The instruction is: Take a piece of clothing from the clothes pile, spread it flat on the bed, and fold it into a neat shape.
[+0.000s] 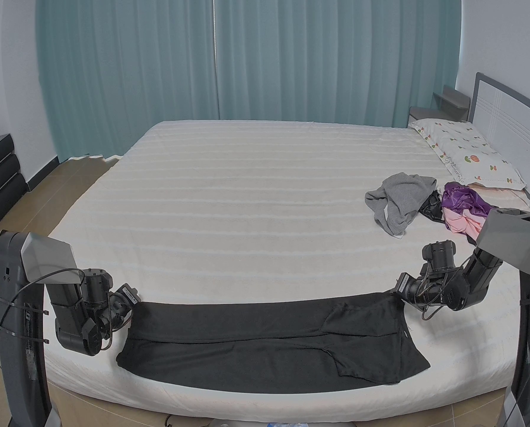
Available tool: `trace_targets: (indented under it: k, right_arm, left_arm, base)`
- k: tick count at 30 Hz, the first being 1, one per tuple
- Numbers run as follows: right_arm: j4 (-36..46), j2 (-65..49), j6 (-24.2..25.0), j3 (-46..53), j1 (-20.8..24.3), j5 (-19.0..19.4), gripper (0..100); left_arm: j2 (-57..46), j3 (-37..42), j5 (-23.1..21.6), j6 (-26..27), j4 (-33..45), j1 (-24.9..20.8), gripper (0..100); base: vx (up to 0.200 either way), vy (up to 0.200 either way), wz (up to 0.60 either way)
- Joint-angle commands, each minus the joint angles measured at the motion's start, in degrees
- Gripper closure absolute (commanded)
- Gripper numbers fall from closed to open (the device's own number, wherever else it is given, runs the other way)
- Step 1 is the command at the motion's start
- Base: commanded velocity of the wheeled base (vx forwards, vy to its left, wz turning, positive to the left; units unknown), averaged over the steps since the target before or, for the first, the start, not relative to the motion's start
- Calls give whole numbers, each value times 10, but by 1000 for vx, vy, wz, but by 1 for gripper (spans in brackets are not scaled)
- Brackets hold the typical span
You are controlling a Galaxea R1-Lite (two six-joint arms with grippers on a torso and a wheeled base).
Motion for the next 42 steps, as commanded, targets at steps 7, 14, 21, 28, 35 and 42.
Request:
trace_targets:
  k: [7,14,21,28,35,42]
  right_arm:
    - [-3,-49,12,22,9,7,0]
    - [-134,-97,8,126,14,93,0]
    - [-161,-61,-45,156,39,104,0]
    - [-160,-41,-53,148,39,104,0]
    - [-155,-25,-54,132,35,103,100]
    - [-166,-29,-62,134,35,102,100]
  left_arm:
    - [-2,0,-1,-3,-1,1,0]
    - [-13,3,-6,-31,-1,3,0]
    - [-27,18,-10,-58,2,3,0]
    - [-27,19,-9,-58,2,3,0]
    - [-27,19,-9,-58,2,3,0]
    - [-26,19,-9,-58,0,3,0]
  base:
    - [0,0,0]
    - [0,0,0]
    - [0,0,0]
    - [0,0,0]
    - [0,0,0]
    - [0,0,0]
